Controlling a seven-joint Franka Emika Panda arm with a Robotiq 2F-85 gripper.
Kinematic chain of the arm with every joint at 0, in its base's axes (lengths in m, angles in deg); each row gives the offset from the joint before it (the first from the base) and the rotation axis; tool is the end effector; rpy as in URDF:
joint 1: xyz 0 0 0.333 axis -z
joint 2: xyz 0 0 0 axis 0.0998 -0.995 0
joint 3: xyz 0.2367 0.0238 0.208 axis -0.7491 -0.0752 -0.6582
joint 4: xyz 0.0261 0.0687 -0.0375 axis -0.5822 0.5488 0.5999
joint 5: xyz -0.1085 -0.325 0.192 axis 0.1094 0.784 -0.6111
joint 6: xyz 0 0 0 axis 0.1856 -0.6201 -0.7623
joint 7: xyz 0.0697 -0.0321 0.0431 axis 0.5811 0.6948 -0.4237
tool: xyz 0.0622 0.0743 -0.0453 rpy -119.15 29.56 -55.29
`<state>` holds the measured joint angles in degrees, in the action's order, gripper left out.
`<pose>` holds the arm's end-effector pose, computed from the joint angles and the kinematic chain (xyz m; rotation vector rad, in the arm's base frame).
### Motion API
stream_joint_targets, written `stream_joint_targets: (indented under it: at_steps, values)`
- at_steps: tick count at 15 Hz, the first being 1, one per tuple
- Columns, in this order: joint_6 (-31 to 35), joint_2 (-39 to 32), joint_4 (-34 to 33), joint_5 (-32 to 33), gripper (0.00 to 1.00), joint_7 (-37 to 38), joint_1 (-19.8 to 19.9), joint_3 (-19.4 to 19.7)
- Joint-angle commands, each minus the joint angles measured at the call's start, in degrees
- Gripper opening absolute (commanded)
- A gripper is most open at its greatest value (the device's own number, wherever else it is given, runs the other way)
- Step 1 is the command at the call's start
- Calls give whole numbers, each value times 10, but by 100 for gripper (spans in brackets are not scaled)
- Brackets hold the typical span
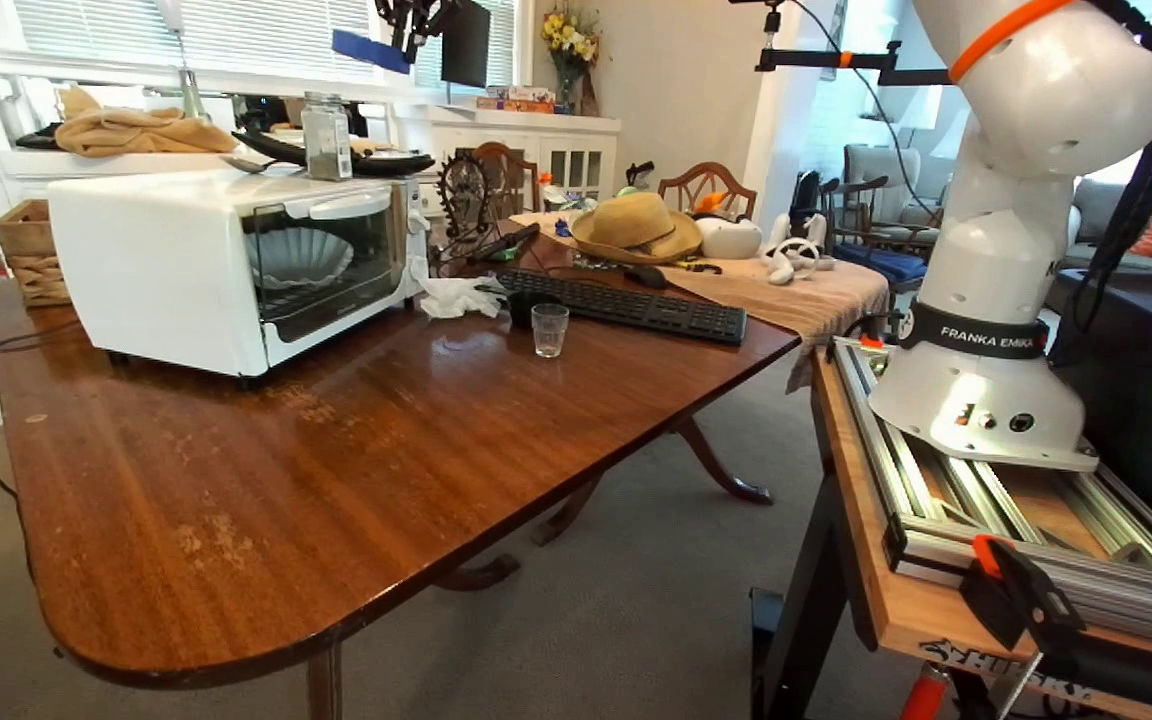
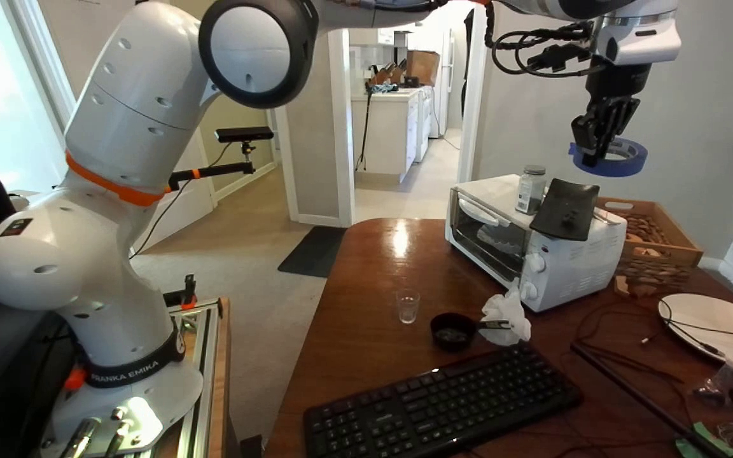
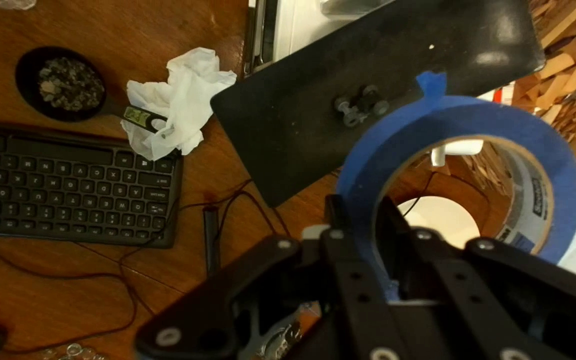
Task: Put the blue masking tape on the black tray.
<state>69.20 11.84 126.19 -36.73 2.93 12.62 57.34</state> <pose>0.7363 -0.1074 0.5427 -2.2365 1.8636 -0.1299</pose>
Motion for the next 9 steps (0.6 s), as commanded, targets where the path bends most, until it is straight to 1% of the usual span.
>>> stream_joint_targets:
  at_steps: [1, 9]
  values:
    - [-61, -79, -122, 3, 5, 13, -2, -4]
    - [-102, -156, -215, 13, 5, 20, -17, -10]
